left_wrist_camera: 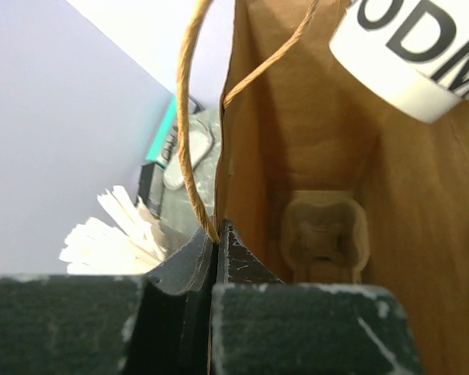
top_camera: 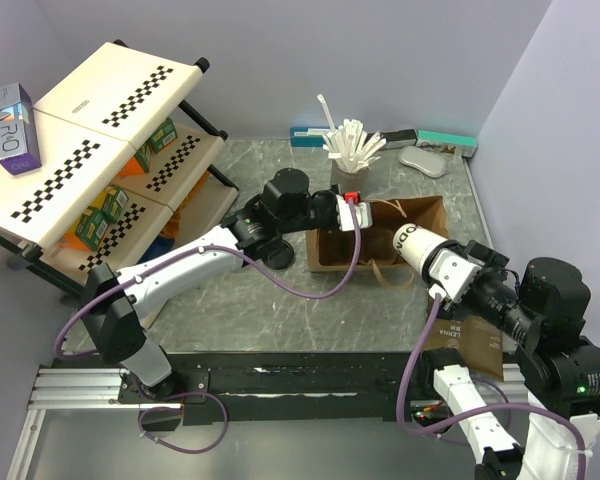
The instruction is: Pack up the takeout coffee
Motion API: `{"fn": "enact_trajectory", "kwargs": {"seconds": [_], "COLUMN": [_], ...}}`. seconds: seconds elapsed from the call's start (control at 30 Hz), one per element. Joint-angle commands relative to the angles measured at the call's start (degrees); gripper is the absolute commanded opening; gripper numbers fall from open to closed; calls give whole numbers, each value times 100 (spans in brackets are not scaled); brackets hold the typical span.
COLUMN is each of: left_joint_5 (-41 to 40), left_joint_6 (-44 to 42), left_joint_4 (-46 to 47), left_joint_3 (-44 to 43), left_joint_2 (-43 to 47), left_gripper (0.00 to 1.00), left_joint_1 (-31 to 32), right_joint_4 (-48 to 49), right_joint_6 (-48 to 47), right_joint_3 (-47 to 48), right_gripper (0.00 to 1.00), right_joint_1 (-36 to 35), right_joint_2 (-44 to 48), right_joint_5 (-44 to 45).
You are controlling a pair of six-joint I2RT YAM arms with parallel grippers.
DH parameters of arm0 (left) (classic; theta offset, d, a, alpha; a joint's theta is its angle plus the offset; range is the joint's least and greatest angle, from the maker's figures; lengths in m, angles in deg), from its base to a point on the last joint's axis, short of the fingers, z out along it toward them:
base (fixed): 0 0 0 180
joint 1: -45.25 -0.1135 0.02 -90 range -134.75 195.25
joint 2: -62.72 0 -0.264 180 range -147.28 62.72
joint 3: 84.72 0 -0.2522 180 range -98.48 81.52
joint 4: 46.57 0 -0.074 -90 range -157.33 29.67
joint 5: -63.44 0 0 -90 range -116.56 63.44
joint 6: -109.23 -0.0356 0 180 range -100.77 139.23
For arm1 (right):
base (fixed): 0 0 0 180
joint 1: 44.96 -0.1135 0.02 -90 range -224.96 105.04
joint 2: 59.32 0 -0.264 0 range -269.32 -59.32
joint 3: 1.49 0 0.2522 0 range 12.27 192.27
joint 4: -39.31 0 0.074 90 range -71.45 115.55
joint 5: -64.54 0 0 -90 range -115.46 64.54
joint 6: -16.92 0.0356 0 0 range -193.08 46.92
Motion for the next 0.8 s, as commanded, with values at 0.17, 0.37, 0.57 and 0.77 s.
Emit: {"fn": "enact_trajectory", "kwargs": {"seconds": [0.17, 0.37, 0.57, 0.77], "left_joint_5": [-81, -90, -28, 7], "left_joint_6": [123, -45, 61, 96], "left_joint_4": [117, 275, 381, 337], "left_joint_3": [149, 255, 307, 325], "left_joint_2": [179, 276, 320, 390], "left_gripper": [1, 1, 1, 1], "left_joint_1": [110, 145, 137, 128], "right_joint_4": [-126, -557, -645, -680], "right_joint_6": [-513, -952, -1217, -1172], "right_joint_3": [448, 756, 834, 1082], "right_gripper": [0, 0, 0, 0], "right_joint_1": [12, 12, -199, -225], "right_joint_2": [-595, -1017, -1307, -1361], "right_joint_5": [-286, -515, -173, -268]}}
